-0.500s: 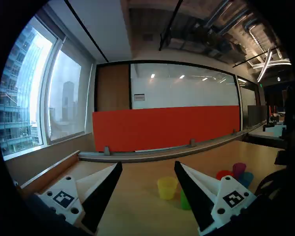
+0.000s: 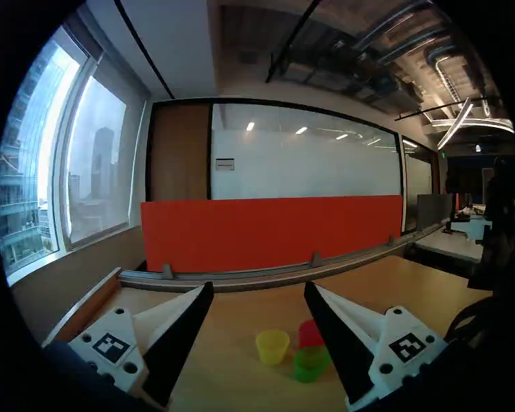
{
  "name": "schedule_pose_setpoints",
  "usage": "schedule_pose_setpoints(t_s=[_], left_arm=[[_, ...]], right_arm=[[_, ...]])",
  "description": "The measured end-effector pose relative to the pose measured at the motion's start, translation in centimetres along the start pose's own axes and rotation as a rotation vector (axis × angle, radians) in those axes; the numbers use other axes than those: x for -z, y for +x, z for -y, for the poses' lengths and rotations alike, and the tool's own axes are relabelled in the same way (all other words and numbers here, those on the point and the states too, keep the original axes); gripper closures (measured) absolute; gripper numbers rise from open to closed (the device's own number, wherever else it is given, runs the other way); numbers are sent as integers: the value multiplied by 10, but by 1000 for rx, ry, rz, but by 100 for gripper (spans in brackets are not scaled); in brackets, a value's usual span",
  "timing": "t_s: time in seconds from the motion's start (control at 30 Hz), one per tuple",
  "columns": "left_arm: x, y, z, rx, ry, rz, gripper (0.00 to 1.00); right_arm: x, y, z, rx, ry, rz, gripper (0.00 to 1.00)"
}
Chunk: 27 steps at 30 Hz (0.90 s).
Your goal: Pour water
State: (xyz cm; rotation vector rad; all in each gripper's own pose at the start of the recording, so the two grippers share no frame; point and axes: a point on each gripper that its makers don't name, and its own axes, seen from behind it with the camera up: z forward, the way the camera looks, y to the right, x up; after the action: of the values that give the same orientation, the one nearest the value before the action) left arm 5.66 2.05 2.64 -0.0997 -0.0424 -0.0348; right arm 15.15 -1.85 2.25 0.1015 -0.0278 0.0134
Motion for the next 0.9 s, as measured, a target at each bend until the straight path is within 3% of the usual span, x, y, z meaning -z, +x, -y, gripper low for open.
schedule_pose_setpoints(t_s=[0.17,0.3,0.67,0.9], left_arm=[[-3,13,-13,25,-66,8,1],[-3,16,-25,42,-136,14,1],[9,23,-44,30,-259,14,1],[15,25,-57,31,-328,13,1]], right_arm=[[2,8,14,4,55,3,1],[6,12,33,3,139,7,1],[17,16,83,20,378,26,1],[24,25,104,9,471,19,1]])
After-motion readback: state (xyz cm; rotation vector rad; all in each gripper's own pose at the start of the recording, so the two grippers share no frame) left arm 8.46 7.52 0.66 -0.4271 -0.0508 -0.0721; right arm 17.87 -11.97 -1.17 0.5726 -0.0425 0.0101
